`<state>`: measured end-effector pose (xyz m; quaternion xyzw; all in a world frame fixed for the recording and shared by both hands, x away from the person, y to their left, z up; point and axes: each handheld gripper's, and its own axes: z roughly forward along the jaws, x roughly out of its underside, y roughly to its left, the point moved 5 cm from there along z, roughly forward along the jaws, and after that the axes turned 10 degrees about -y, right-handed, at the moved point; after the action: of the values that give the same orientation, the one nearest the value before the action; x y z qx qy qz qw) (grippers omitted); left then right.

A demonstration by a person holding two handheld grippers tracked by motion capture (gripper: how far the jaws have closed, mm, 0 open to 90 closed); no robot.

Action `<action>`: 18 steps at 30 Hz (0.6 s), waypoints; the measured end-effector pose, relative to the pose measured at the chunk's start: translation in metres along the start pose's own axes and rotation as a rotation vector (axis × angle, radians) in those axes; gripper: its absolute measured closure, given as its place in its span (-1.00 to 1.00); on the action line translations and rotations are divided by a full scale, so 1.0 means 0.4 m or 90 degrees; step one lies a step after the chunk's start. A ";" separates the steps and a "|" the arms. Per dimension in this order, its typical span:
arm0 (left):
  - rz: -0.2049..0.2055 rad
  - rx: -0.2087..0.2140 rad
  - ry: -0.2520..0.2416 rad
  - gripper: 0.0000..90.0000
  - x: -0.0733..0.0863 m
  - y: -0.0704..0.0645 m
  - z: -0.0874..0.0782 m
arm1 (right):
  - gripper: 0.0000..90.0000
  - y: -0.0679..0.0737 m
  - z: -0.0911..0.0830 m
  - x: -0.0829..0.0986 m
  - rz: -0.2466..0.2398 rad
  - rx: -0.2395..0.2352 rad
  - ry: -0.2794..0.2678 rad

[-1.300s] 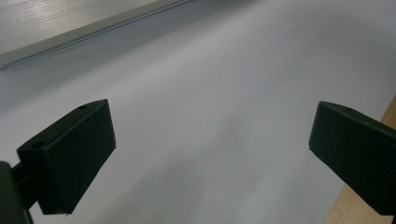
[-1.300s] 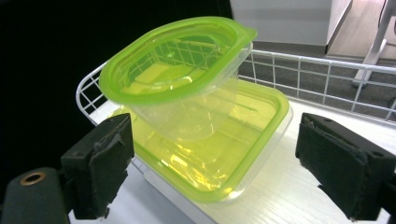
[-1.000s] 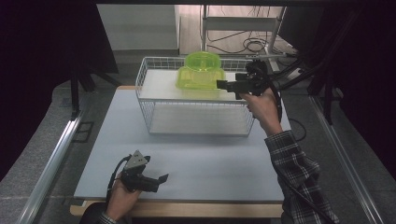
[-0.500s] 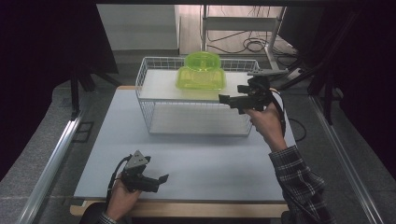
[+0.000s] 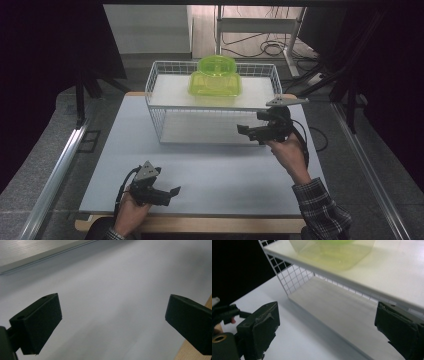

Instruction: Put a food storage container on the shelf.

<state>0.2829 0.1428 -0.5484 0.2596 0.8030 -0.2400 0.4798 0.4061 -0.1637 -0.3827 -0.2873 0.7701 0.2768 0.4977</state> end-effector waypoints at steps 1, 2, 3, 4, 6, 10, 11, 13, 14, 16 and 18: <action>0.001 0.000 0.000 -0.99 0.000 0.000 0.000 | -0.88 0.002 -0.003 0.009 -0.004 0.001 0.002; 0.001 0.000 -0.001 -0.99 0.000 0.000 0.000 | -0.88 0.003 -0.006 0.018 -0.007 0.002 0.003; 0.001 0.000 -0.001 -0.99 0.000 0.000 0.000 | -0.88 0.003 -0.006 0.018 -0.007 0.002 0.003; 0.002 0.001 -0.001 -0.99 -0.001 0.000 -0.001 | -0.89 0.005 -0.009 0.026 -0.007 0.002 0.006; 0.003 0.001 -0.003 -0.99 -0.001 0.000 -0.001 | -0.90 0.007 -0.016 0.050 -0.010 0.006 0.008; 0.003 0.001 -0.005 -0.99 -0.002 0.000 -0.002 | -0.93 0.009 -0.024 0.083 -0.015 0.006 0.010; 0.003 0.001 -0.006 -0.99 -0.002 0.000 -0.002 | -0.95 0.010 -0.026 0.092 -0.015 0.005 0.011; 0.002 0.003 -0.006 -0.98 -0.002 0.000 -0.002 | -0.97 0.011 -0.029 0.111 -0.010 0.005 0.014; 0.001 0.004 -0.007 -0.98 -0.002 -0.001 -0.002 | -0.97 0.010 -0.030 0.120 -0.010 0.006 0.014; 0.000 0.005 -0.008 -0.98 -0.003 -0.001 -0.002 | -0.98 0.008 -0.035 0.137 -0.005 0.008 0.009; -0.002 0.005 -0.010 -0.98 -0.003 -0.001 -0.001 | -0.98 0.005 -0.039 0.157 -0.001 0.009 0.006</action>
<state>0.2828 0.1426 -0.5470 0.2582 0.7989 -0.2457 0.4844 0.3738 -0.1838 -0.4352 -0.2857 0.7740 0.2696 0.4965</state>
